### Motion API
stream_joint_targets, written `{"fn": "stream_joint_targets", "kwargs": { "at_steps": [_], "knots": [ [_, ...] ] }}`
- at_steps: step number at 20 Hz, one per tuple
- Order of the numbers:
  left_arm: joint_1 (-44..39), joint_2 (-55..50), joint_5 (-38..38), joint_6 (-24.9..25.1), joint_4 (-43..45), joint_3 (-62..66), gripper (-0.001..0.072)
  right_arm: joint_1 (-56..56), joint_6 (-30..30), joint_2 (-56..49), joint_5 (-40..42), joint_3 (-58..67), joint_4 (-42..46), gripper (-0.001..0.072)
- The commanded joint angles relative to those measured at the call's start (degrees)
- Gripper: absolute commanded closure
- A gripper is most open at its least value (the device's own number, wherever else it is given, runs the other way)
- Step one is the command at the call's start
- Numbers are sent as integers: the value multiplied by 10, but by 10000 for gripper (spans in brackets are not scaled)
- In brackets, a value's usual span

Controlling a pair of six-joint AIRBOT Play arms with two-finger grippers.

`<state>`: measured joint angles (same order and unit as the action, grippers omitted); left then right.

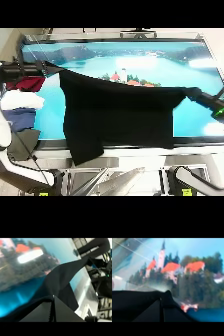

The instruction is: Fold the shirts.

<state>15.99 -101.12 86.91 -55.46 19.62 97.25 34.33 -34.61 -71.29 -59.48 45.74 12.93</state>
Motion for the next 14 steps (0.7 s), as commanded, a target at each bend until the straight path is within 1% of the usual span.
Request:
{"fn": "stream_joint_targets", "kwargs": {
  "at_steps": [1,3,5,7,10,12,14],
  "knots": [
    [0,-92,-61,-6,11,1,690,-8,31,-162,-10,30,-28,693],
    [-6,-127,-83,-5,13,4,690,-18,32,-233,-15,79,-39,693],
    [-8,-163,-85,-6,12,39,691,-31,29,-293,-26,146,-49,693],
    [-10,-184,-89,-6,12,87,692,-43,6,-332,-27,212,-52,693],
    [-10,-205,-91,-27,14,156,692,-60,-13,-364,-29,297,-51,693],
    [-12,-209,-84,-31,17,169,692,-63,-19,-369,-36,319,-45,693],
    [-14,-209,-73,-30,34,169,692,-61,-23,-368,-49,323,-21,693]
  ]
}}
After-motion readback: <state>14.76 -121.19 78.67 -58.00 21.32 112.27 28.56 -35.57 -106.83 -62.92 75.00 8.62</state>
